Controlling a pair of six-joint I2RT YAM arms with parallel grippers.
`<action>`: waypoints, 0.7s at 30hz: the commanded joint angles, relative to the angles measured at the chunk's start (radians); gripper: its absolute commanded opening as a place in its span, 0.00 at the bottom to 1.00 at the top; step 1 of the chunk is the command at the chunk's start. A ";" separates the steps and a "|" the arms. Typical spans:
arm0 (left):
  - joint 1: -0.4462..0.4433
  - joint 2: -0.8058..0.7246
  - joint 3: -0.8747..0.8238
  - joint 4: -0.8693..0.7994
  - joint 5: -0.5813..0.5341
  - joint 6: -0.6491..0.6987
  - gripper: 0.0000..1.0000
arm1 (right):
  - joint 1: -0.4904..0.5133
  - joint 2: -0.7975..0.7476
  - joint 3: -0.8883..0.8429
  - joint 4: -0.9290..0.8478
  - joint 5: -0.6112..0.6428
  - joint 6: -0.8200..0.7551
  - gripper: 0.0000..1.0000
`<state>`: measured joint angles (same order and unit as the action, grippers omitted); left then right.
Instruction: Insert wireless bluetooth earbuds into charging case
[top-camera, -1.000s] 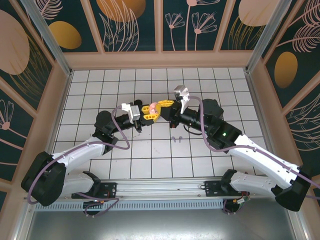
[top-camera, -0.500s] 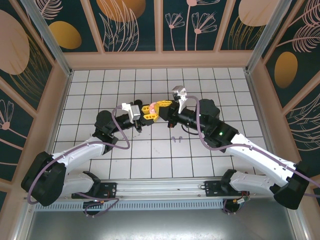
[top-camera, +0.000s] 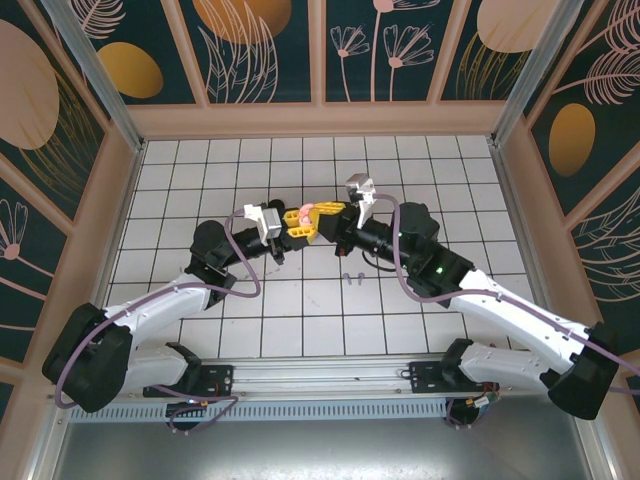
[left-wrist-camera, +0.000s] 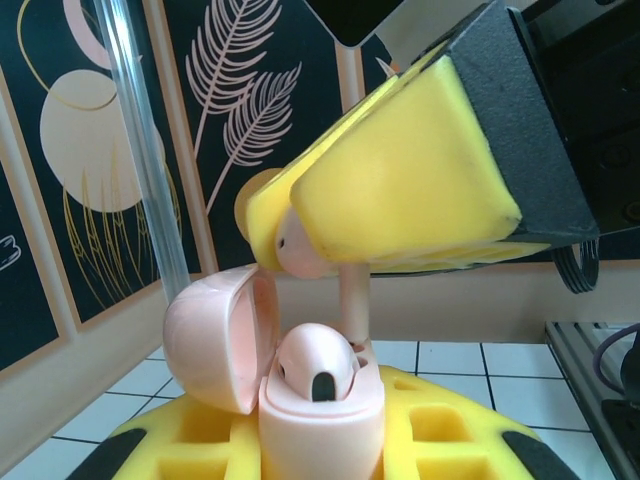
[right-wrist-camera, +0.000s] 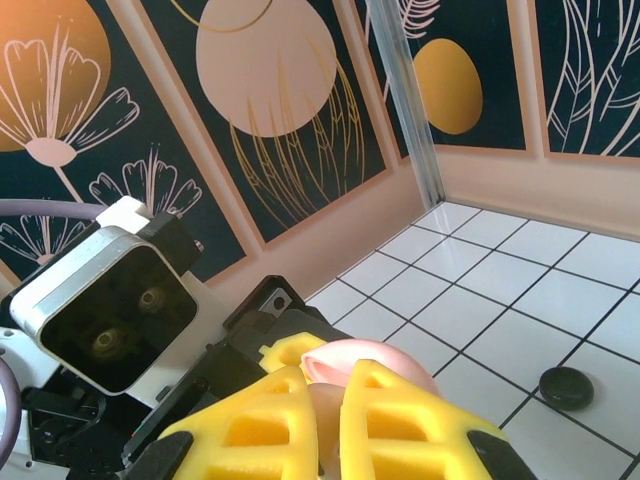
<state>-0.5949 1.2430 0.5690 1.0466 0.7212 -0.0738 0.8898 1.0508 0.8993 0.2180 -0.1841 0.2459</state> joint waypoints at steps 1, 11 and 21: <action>-0.005 -0.018 0.019 0.131 -0.030 -0.046 0.00 | 0.009 -0.016 -0.045 0.009 0.000 0.013 0.05; -0.004 -0.010 0.019 0.180 -0.040 -0.082 0.00 | 0.018 0.001 -0.063 0.068 0.031 0.030 0.05; -0.006 -0.023 -0.014 0.124 -0.226 0.040 0.00 | 0.032 -0.045 -0.049 0.184 0.048 0.086 0.05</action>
<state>-0.5987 1.2442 0.5674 1.1160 0.5869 -0.0841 0.9100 1.0355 0.8577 0.3172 -0.1482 0.2962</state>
